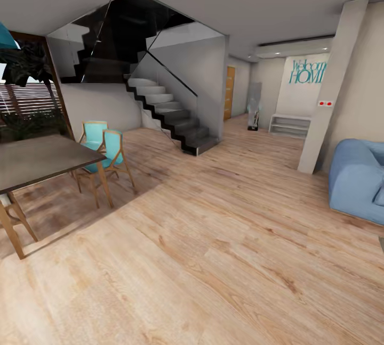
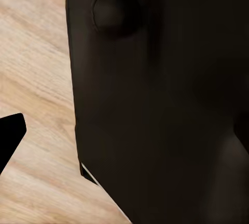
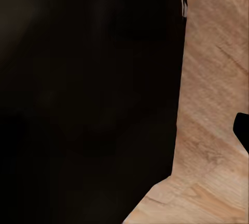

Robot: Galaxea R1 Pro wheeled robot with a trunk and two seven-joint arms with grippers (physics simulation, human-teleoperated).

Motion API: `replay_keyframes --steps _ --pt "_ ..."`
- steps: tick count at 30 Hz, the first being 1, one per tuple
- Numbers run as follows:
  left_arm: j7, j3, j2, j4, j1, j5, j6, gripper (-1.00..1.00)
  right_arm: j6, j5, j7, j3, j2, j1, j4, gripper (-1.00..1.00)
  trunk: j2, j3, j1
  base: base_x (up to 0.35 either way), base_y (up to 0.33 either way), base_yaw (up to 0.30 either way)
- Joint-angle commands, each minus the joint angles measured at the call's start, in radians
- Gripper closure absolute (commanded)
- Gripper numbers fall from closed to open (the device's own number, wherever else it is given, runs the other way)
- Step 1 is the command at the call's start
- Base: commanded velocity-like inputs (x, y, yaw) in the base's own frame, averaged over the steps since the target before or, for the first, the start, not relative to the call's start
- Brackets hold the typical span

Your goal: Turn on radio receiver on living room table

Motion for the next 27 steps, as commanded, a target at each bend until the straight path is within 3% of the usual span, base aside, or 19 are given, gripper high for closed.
replay_keyframes --steps 1,13,18,27 --pt "0.000 -0.002 -0.006 -0.006 -0.006 0.002 -0.003 -1.00 -0.003 0.001 0.004 0.000 0.006 -0.006 -0.006 -1.00 0.000 0.000 0.000 0.000 0.000 0.000" --pt "0.000 0.000 -0.073 -0.015 -0.009 0.002 -0.003 -1.00 -0.003 0.000 0.001 0.004 0.070 -0.074 -0.021 -1.00 0.000 0.000 0.000 0.000 0.000 0.000" --pt "-0.004 0.003 -0.060 -0.043 -0.009 0.013 0.010 -1.00 -0.003 0.019 -0.002 0.009 0.065 -0.092 -0.041 -1.00 0.000 0.000 0.000 0.000 0.000 0.000" --pt "-0.006 0.022 -0.015 -0.094 -0.009 0.063 0.060 -1.00 0.011 0.067 0.003 -0.005 0.015 -0.095 -0.092 -1.00 0.000 0.000 0.000 0.000 0.000 0.000"
